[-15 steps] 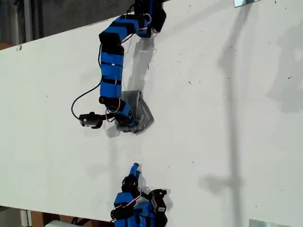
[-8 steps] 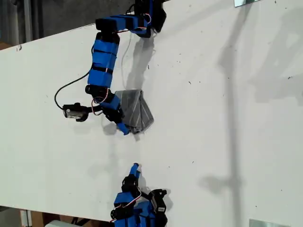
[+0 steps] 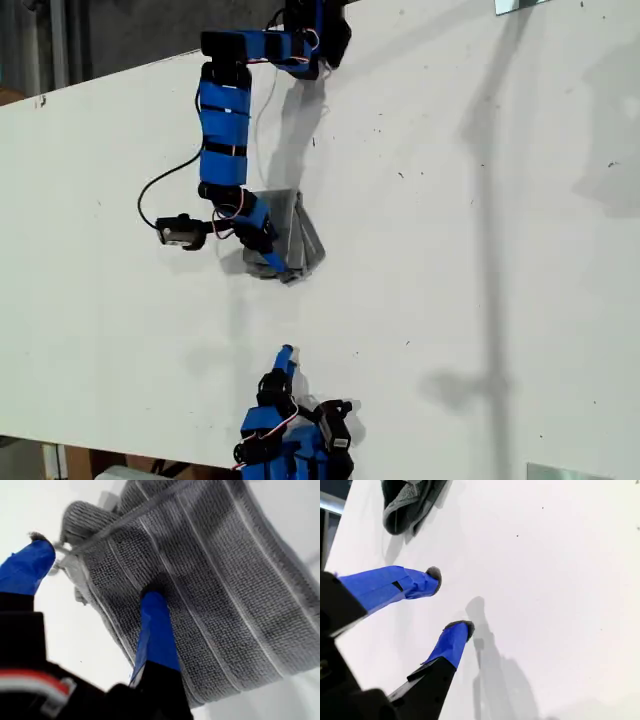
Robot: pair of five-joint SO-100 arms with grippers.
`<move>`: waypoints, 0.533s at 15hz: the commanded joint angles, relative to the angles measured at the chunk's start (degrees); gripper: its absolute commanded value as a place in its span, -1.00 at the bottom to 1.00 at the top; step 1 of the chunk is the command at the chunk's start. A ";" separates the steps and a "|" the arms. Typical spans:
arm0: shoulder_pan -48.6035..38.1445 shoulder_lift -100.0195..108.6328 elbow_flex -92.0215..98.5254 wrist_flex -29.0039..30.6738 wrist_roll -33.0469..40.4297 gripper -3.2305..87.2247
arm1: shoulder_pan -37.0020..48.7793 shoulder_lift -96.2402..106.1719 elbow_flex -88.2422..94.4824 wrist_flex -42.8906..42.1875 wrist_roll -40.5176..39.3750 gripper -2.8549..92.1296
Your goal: Grasp corners of a square towel and fold twice.
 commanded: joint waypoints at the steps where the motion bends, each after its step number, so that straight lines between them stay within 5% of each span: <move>1: -0.44 0.09 -0.44 -0.97 -0.79 -0.60 | -2.20 -4.57 -5.63 -0.70 4.04 -0.18; 8: -0.62 0.18 -0.44 -1.05 -0.62 -0.60 | -7.91 19.78 5.10 9.14 9.05 -0.02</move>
